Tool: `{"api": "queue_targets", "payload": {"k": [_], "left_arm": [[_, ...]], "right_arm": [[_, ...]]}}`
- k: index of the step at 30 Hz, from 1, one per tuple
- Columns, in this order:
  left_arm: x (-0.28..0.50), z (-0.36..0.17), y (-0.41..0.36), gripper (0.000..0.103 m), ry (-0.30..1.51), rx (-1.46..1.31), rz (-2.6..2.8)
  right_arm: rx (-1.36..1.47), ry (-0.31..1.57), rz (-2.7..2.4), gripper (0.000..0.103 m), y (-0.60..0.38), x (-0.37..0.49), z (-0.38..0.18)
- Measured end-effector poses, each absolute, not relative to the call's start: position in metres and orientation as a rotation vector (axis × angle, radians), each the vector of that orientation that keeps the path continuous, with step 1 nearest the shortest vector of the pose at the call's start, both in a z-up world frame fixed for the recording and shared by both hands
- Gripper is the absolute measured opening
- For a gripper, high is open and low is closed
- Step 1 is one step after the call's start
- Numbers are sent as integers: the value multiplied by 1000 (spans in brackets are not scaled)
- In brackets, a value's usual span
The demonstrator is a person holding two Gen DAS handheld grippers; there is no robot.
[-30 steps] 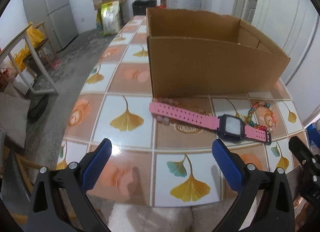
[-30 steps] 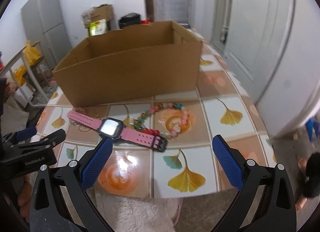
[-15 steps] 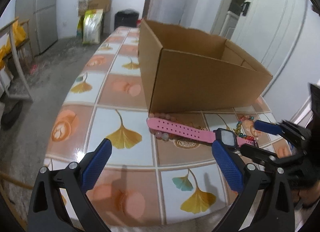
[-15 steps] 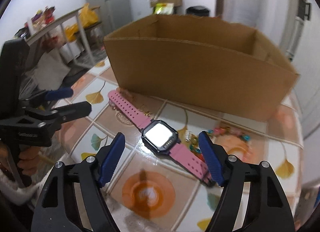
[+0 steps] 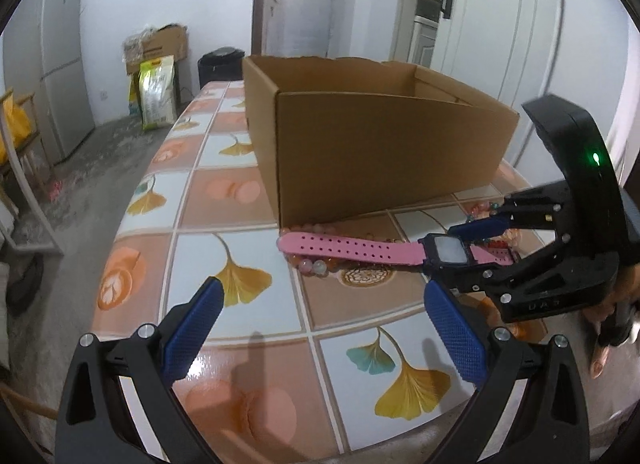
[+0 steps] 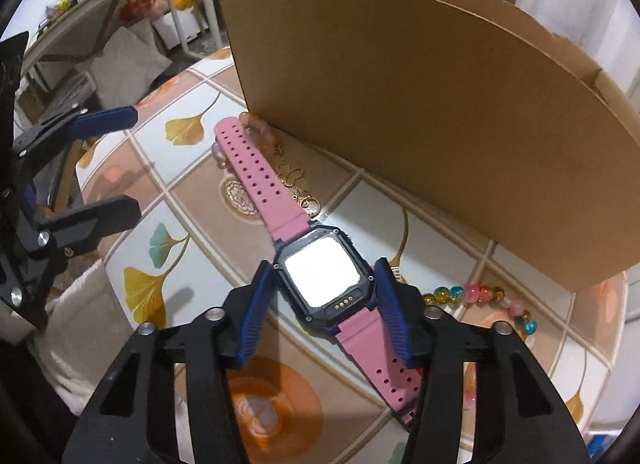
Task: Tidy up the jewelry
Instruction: 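Reach the right gripper to the watch face and grasp the pink watch, then lift the pink watch with the right gripper and carry it over the box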
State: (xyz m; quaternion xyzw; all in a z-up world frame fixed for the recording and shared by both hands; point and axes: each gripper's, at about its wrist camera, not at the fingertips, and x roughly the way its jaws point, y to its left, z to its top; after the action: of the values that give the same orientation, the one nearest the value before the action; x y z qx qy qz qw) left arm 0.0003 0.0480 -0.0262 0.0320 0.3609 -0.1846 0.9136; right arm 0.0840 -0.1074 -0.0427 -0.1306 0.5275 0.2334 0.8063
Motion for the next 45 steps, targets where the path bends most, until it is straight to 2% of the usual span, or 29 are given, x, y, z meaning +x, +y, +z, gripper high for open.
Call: {"api": "queue_targets", "payload": {"k": [6,12,15,17,18,23,26,28,30,35,38,41,43,45], "left_arm": [[-6,-27,29,97,686,233,-385],[-24,-34,2,80,608,490,-416],[-28,-41,-8,67,605,585,-442],[-27,-45,-14,54,614,625,-448],[-26,-47,-15,52,619,638,-451],[-18,-48,-18,13,677,619,-464],[-1,-45,-8,11,780,475,-511],[15,-46,1,8,879,360,-535],[30,-47,7,7,962,244,-562],[49,-51,16,6,1076,101,-602],[51,-51,16,5,1093,113,-604],[53,-52,15,5,1100,110,-600],[51,-52,13,5,1088,128,-588],[50,-49,12,4,1062,164,-567]], "right_arm": [[-184,1160,591,48,-113,83,-39],[-50,1250,745,48,-122,83,-40],[12,1291,811,48,-129,83,-39],[65,1313,856,48,-128,89,-40],[88,1322,874,48,-131,89,-39],[183,1340,913,48,-137,94,-39],[188,1310,904,50,-143,91,-35],[202,1283,897,57,-148,86,-32],[179,1249,867,60,-149,80,-29],[68,1186,779,60,-158,63,-23],[-48,1152,707,52,-156,53,-23],[-110,1141,633,37,-157,47,-28],[-146,1117,593,17,-157,43,-26],[-169,1095,556,4,-155,40,-24]]}}
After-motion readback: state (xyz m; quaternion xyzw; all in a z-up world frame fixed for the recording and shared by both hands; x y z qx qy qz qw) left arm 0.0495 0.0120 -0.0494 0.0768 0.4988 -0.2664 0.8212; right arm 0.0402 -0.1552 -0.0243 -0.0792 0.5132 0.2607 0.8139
